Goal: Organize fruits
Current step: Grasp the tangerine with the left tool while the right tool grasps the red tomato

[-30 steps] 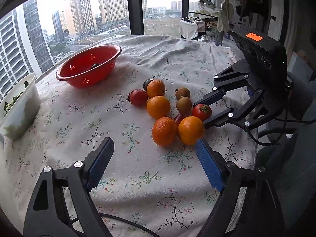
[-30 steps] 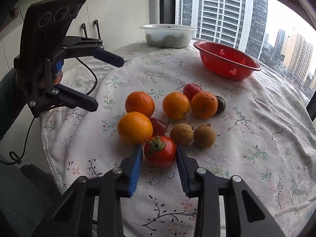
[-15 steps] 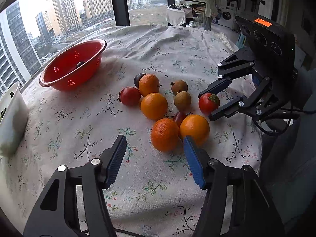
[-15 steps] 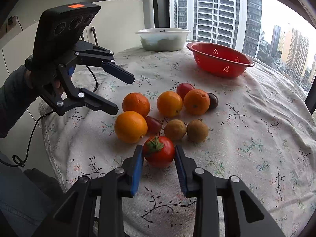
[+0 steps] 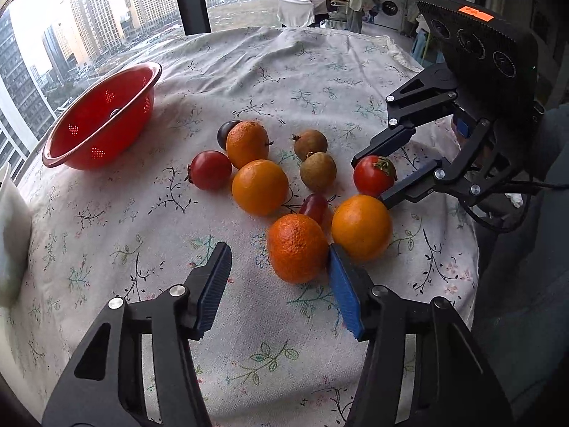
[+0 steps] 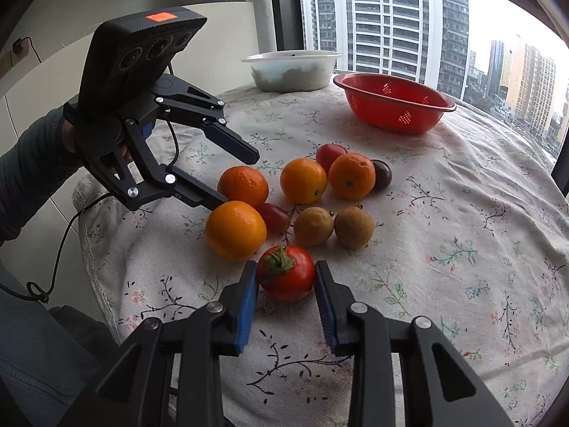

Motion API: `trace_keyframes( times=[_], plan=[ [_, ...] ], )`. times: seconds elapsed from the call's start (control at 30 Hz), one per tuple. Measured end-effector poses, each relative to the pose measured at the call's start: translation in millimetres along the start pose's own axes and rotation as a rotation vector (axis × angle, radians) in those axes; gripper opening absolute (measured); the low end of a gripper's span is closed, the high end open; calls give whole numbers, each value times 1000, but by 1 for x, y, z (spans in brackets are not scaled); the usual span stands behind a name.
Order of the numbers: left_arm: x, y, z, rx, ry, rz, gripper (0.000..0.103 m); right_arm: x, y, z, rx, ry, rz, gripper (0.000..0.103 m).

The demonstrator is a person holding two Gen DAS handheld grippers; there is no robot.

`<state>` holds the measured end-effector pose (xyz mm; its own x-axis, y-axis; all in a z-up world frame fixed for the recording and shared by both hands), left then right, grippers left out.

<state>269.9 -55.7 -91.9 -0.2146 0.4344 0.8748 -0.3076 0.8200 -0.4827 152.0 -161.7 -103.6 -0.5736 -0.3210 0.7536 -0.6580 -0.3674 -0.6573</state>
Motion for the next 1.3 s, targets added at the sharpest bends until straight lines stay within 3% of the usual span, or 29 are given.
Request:
trace_keyframes(
  times=[0.07, 0.2, 0.3, 1.3],
  plan=[
    [-3, 0, 2, -4, 7, -6, 51, 1, 0, 0, 1, -2, 0, 34],
    [-9, -4, 9, -7, 30, -3, 38, 1, 1, -1, 0, -3, 1, 34],
    [-12, -4, 12, -6, 26, -7, 35, 1, 1, 0, -2, -3, 2, 34],
    [27, 20, -18, 192, 5, 141, 35, 8, -7, 9, -45, -13, 33, 34]
  ],
)
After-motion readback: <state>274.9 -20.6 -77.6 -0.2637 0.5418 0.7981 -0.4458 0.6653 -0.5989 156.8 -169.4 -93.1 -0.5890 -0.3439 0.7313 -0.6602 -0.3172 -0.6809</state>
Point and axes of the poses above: each gripper's, at about its wrist camera, not at the fingertips, and x roughly against the way its jaws point, z to its right, y to its underside, the point moved 3 cm from there along -x, roughly the way its jaws point, and after that the axes turned 4 degrees about -z, right-handed, at the moved point
